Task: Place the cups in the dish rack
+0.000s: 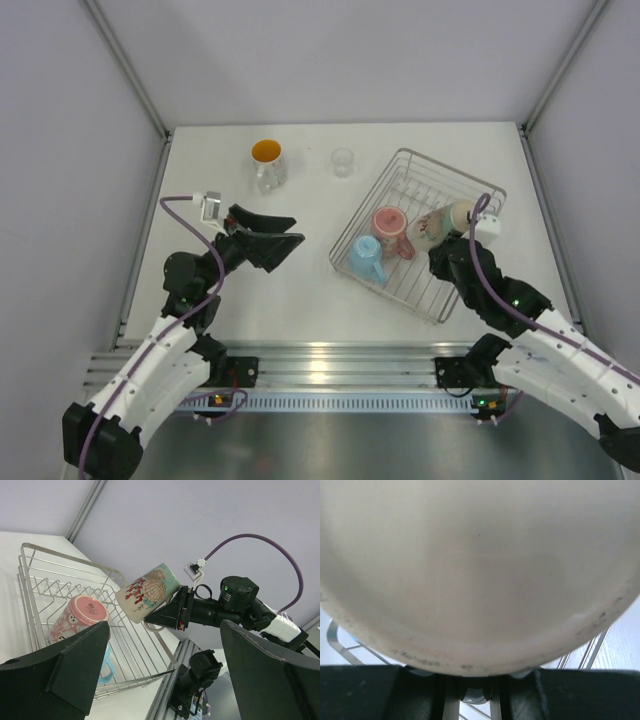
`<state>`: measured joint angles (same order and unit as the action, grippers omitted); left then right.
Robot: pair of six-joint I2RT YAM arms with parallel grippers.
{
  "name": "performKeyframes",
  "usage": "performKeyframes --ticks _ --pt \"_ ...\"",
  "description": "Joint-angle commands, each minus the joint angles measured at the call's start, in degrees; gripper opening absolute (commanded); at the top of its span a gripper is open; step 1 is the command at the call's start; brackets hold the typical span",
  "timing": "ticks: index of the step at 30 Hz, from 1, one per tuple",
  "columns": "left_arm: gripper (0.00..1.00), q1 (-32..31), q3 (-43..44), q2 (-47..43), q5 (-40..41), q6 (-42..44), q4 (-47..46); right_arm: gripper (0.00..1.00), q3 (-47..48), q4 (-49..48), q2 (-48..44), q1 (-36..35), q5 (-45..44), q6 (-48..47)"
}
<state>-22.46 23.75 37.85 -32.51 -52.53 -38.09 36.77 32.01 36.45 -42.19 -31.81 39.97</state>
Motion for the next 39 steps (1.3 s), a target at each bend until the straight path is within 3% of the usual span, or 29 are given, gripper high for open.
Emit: performKeyframes --ticks 1,19,38,39 --pt "0.98 -0.22 0.69 -0.84 0.17 0.77 -0.94 0.00 3.66 -2.57 0.46 0.36 -5.45 -1.38" --pt "0.98 -0.22 -0.19 -3.30 0.43 0.68 0.12 0.00 -5.31 -12.32 5.74 0.45 -6.33 -6.21" --pt "0.98 -0.13 0.16 -3.48 0.61 0.41 0.29 0.00 -7.16 -14.61 13.47 1.67 -8.44 -7.79" --pt "0.98 -0.13 0.33 -3.39 0.52 0.50 0.38 0.05 -7.16 -14.69 14.00 1.85 -8.44 -7.88"
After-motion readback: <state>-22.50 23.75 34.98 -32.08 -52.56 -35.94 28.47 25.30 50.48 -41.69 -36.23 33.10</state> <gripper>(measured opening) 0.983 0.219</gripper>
